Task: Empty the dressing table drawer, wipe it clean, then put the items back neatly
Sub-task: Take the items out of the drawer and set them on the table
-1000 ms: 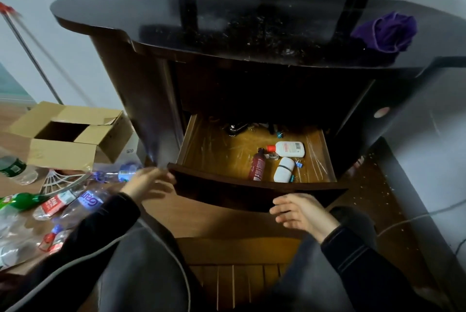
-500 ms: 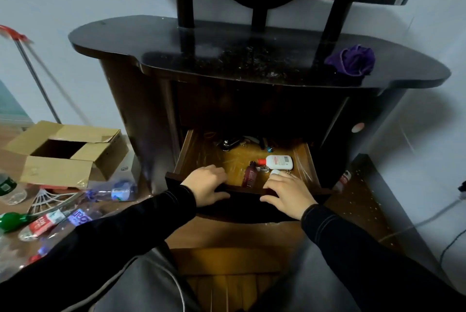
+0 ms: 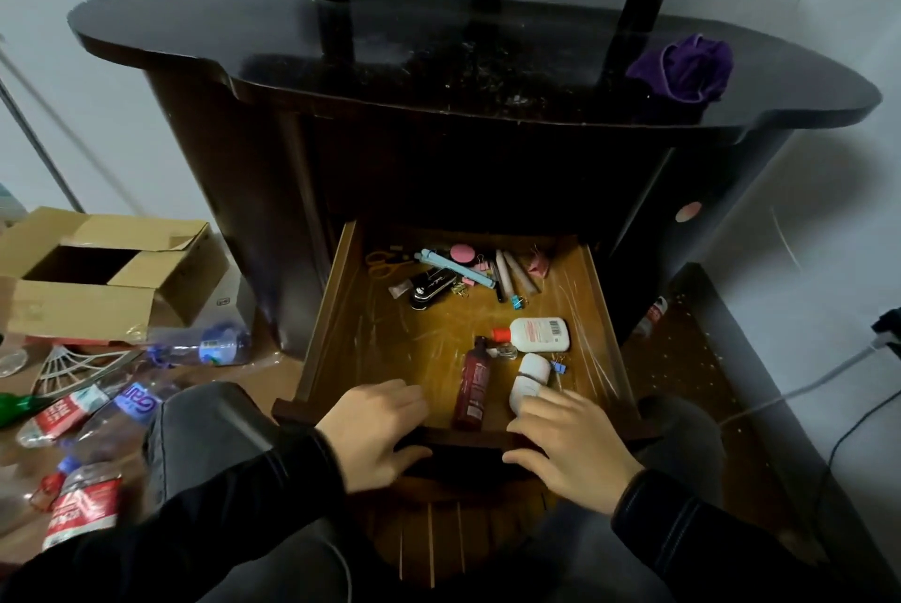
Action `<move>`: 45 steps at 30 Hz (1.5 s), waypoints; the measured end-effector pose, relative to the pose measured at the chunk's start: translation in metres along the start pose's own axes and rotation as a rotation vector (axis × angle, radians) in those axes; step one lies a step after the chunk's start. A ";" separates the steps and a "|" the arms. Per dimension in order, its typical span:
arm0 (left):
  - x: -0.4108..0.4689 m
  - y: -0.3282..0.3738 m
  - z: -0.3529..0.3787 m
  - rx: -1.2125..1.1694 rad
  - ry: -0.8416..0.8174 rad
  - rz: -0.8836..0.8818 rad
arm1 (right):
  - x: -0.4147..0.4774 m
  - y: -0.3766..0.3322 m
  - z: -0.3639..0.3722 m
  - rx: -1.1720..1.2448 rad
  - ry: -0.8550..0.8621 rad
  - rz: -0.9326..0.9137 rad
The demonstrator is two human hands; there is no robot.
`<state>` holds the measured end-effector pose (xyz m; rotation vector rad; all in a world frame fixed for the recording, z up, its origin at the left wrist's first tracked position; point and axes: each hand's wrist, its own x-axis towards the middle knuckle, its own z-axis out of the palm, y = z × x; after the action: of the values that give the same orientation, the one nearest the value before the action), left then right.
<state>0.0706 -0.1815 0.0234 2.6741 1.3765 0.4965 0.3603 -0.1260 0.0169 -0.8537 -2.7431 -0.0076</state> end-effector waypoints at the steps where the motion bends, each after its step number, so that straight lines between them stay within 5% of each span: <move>1: -0.002 0.001 0.001 -0.005 -0.001 -0.009 | -0.002 -0.002 0.000 0.014 0.005 0.004; 10: 0.002 -0.006 0.002 -0.102 -0.118 -0.130 | 0.000 0.000 0.001 0.196 -0.127 0.112; 15: 0.042 -0.020 0.004 -0.493 -0.252 -0.455 | 0.011 0.011 -0.004 0.399 -0.308 0.346; 21: 0.101 -0.026 0.050 -0.509 -0.442 -0.743 | 0.042 0.031 0.005 0.230 -0.468 0.503; 27: 0.128 -0.016 0.087 -0.385 -0.546 -0.820 | 0.060 0.053 0.033 0.286 -0.365 0.745; 38: 0.147 -0.033 0.107 -0.551 -0.489 -0.910 | 0.064 0.065 0.047 0.412 -0.286 0.898; 45: 0.129 -0.062 0.061 -1.094 -0.071 -0.922 | 0.065 0.078 0.020 0.483 -0.320 0.851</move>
<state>0.1118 -0.0371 -0.0174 1.0673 1.4799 0.7093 0.3476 -0.0236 0.0079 -1.8709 -2.2198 0.9671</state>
